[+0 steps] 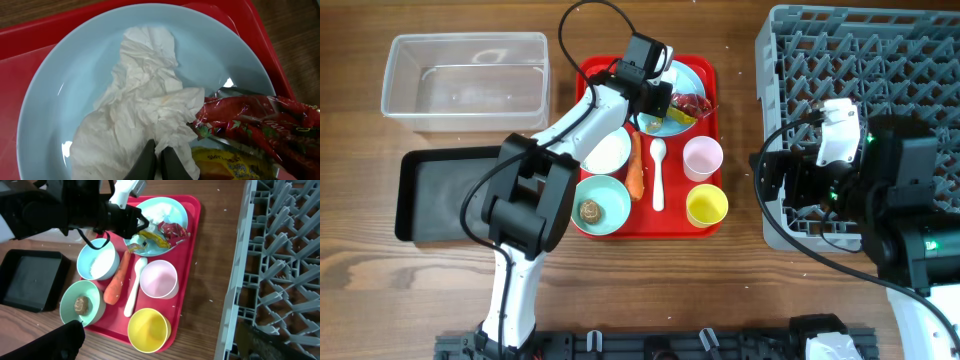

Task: Sort waste into correct bins and load items into the dishwasher rack
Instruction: 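Grasp the tissue and yellow wrapper on the blue plate with left gripper, then carry the tissue and wrapper to the clear bin and release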

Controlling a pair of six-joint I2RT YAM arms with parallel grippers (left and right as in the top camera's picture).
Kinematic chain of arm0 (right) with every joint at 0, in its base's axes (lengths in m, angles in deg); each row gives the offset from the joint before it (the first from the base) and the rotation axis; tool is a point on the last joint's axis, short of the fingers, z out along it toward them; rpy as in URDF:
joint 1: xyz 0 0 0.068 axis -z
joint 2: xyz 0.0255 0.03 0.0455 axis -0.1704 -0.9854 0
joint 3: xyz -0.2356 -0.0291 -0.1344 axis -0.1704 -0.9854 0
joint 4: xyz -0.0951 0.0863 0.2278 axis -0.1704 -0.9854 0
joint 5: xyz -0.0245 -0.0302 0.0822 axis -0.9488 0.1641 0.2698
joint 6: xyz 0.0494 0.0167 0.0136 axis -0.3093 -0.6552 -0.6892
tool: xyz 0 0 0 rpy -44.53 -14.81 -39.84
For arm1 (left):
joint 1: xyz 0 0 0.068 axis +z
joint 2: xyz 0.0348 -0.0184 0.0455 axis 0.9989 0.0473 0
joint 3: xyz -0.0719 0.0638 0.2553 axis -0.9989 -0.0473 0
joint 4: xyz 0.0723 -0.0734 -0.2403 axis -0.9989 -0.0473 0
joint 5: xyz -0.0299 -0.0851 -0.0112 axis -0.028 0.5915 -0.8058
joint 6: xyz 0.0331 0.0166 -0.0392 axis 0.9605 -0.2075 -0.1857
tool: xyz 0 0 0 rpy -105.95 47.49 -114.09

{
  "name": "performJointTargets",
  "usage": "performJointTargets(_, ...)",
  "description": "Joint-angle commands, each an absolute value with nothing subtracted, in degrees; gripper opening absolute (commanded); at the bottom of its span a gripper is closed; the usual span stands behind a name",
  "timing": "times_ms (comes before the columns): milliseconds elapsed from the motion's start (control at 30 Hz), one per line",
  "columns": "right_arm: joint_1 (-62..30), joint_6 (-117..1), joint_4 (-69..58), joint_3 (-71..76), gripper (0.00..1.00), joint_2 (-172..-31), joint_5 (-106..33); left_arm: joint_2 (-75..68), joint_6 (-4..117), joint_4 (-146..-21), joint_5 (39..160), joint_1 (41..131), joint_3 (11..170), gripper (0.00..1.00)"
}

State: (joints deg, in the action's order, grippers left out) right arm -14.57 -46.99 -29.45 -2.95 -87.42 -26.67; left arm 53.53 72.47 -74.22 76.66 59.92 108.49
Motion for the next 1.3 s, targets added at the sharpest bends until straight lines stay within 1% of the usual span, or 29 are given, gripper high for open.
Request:
performJointTargets(0, -14.8, -47.3, -29.4, -2.1, 0.99, -88.4, -25.8, 42.0, 71.2, -76.1, 69.9, 61.6, 109.8, 0.04)
performJointTargets(133, -14.8, -47.0, -28.6, -2.1, 1.0, -88.5, -25.8, 35.6, 71.2, -79.0, 69.1, 65.6, 109.8, 0.04)
performJointTargets(333, -14.8, -47.0, -28.4, -2.1, 0.99, -88.5, -25.8, 31.0, 71.2, -87.0, 69.1, 76.2, 109.8, 0.04)
performJointTargets(533, -14.8, -47.1, -27.1, -2.1, 0.99, -88.5, -25.8, 31.6, 71.1, -92.1, 69.1, 89.4, 109.8, 0.04)
performJointTargets(633, -14.8, -47.1, -27.1, -2.1, 0.99, -88.7, -25.8, 34.3, 71.1, -94.7, 69.1, 93.7, 109.5, 0.04)
performJointTargets(667, -14.8, -47.2, -27.1, -2.1, 0.99, -89.0, -25.7, 35.9, 71.1, -94.5, 69.3, 94.3, 109.2, 0.45)
performJointTargets(700, -14.8, -47.2, -27.1, -2.1, 0.99, -89.3, -25.7, 37.2, 71.2, -93.9, 69.3, 94.4, 109.2, 0.99)
performJointTargets(833, -14.8, -47.1, -27.1, -2.1, 1.0, -89.8, -25.7, 37.9, 71.2, -91.9, 71.5, 93.3, 109.3, 1.0)
performJointTargets(967, -14.8, -47.2, -27.1, -2.1, 1.0, -89.8, -25.7, 37.2, 75.7, -90.1, 74.7, 87.3, 109.3, 1.0)
performJointTargets(1033, -14.8, -47.2, -27.1, -2.1, 1.0, -89.8, -25.7, 37.2, 77.4, -88.9, 71.8, 83.9, 109.3, 1.0)
performJointTargets(1100, -14.8, -47.2, -27.2, -2.1, 1.0, -89.8, -25.7, 37.2, 76.6, -86.4, 65.2, 80.9, 109.3, 1.0)
performJointTargets(1133, -14.8, -47.2, -27.2, -2.1, 1.0, -89.8, -25.7, 37.2, 75.5, -85.7, 64.0, 80.4, 109.3, 1.0)
performJointTargets(1200, -14.8, -47.2, -27.1, -2.1, 1.0, -89.8, -25.7, 37.2, 74.4, -85.1, 67.3, 80.3, 109.3, 1.0)
performJointTargets(1267, -14.8, -47.2, -26.9, -2.1, 1.0, -89.8, -25.7, 37.2, 74.8, -85.1, 74.6, 80.1, 109.3, 1.0)
